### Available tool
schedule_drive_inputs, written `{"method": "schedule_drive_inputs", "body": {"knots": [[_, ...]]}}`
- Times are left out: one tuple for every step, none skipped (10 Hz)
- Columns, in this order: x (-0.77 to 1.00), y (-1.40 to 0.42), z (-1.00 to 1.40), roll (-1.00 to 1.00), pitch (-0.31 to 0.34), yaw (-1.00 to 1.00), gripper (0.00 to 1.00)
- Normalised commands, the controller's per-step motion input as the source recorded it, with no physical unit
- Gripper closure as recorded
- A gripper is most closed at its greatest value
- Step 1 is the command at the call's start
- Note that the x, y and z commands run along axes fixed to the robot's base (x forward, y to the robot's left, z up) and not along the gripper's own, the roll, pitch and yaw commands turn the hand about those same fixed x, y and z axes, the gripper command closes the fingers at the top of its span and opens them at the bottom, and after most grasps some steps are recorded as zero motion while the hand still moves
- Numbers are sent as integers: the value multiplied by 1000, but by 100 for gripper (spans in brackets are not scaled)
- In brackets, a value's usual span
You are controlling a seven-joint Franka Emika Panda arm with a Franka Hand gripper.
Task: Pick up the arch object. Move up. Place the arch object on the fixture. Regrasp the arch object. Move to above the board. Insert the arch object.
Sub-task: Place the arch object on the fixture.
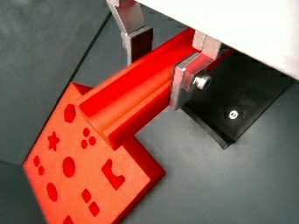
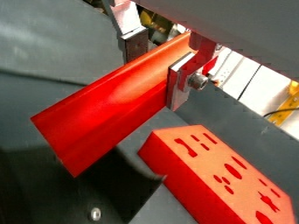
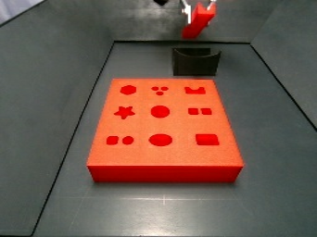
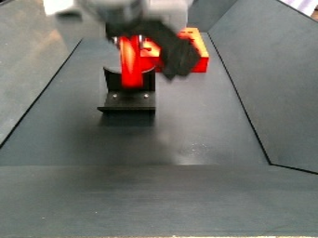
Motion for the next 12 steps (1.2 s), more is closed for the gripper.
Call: {"method": "schedule_drive_inputs", "body": {"knots": [[168, 144, -1000, -455, 198, -264, 100], [185, 136, -1000, -259, 121, -279, 100], [194, 140, -1000, -198, 62, -273, 100], [170, 127, -854, -181, 28, -261, 100], [117, 144, -577, -126, -39, -209, 100], [88, 161, -554, -107, -59, -188, 100], [76, 175, -531, -93, -74, -125, 100], [77, 175, -529, -92, -75, -103, 100], [78, 176, -526, -92, -76, -67, 100], [79, 175, -524, -92, -76, -35, 100], [0, -500, -167, 0, 0, 0, 100], [0, 0, 0, 0, 0, 0, 0]]}}
